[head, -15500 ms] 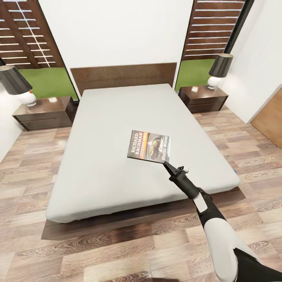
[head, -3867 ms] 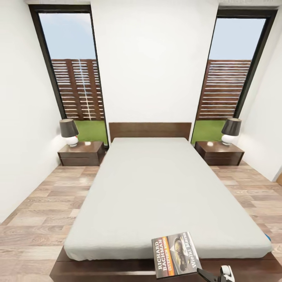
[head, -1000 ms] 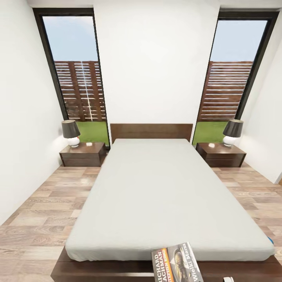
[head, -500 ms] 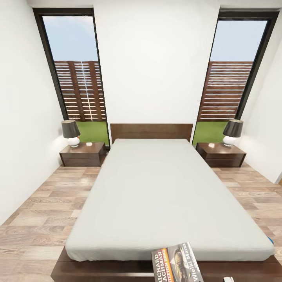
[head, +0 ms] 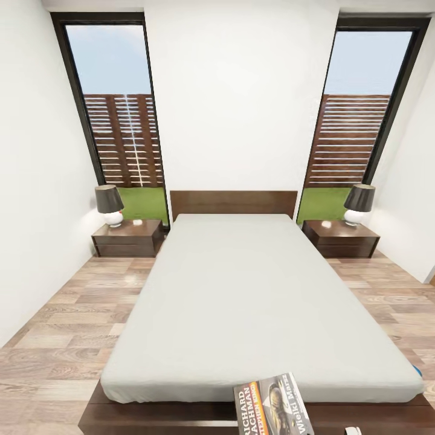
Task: In the bedroom, move the book from the bed onto either nightstand, and place the two sandals side by side next to the bed.
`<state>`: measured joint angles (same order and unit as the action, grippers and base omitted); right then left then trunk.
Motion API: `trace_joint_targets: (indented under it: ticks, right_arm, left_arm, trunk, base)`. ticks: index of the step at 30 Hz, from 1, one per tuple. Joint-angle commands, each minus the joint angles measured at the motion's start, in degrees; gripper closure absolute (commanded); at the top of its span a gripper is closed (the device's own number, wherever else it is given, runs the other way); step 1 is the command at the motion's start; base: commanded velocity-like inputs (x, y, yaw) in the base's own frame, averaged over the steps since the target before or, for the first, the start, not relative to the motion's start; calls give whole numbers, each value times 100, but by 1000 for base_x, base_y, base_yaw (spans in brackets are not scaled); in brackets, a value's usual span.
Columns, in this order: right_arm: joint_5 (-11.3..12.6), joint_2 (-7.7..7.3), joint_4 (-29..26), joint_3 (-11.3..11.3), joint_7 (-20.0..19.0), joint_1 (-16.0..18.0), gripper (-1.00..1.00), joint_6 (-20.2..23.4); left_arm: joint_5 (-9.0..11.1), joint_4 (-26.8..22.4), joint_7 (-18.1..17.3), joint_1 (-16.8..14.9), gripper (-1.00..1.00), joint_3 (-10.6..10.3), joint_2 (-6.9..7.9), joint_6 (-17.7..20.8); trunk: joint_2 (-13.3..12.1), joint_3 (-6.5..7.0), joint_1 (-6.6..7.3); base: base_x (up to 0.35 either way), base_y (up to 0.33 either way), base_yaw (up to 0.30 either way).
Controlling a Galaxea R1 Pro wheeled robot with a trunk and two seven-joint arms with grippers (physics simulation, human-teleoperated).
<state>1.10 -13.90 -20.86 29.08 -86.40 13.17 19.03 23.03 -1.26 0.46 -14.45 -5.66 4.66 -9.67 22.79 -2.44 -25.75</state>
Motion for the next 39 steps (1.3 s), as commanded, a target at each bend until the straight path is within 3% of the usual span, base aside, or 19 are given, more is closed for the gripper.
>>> trace_joint_targets:
  ticks: [1,30,39]
  right_arm:
    - [1,1,2,16,-23,4,100,56]
    - [43,-14,3,56,-48,1,100,48]
    - [48,-9,-4,62,-52,1,100,48]
  left_arm:
    - [44,7,6,-5,-100,-49,0,-17]
    - [44,12,-1,-5,-100,-49,0,-18]
    - [44,12,1,-5,-100,-49,0,-24]
  trunk:
    - [13,-13,-3]
    - [13,2,-3]
    - [13,-15,-3]
  base:
    - [0,0,0]
    - [0,0,1]
    - [-2,0,135]
